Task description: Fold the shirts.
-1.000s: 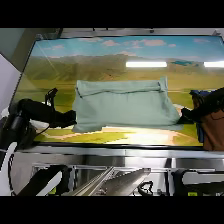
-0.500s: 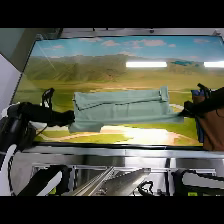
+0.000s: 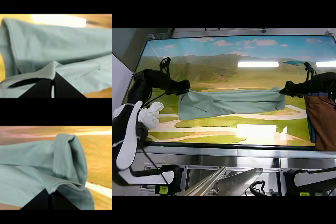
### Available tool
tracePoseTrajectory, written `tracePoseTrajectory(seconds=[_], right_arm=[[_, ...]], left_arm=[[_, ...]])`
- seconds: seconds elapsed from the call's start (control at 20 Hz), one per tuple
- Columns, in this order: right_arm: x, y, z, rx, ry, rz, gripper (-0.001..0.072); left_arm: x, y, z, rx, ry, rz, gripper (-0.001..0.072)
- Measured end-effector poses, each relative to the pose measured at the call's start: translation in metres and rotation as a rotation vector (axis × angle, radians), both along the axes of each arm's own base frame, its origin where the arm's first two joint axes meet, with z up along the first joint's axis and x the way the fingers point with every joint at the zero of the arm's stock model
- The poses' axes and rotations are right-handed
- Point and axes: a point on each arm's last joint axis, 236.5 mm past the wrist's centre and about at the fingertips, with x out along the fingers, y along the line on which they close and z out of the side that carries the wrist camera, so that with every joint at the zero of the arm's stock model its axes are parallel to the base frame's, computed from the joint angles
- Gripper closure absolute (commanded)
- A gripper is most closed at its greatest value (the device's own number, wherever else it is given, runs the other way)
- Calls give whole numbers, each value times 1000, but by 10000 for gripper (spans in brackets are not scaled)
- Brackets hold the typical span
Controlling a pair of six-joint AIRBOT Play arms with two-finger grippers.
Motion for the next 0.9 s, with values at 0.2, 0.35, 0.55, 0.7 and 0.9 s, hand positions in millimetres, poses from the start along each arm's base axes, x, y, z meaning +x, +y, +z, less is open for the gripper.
tracePoseTrajectory(seconds=[0.2,0.35,0.55,0.7,0.9], right_arm=[[11,4,-19,-4,1,3,441],[17,1,-15,-7,-16,5,244],[21,-26,-8,-75,-27,25,16],[14,-38,-22,-96,20,43,17],[2,-30,-48,-33,103,75,87]], left_arm=[[31,-1,-40,9,39,-13,665],[44,-7,-56,-16,62,-12,9],[60,-23,-42,-83,56,-27,9],[66,-32,-11,-111,42,-63,9],[64,-40,30,-130,34,-108,10]])
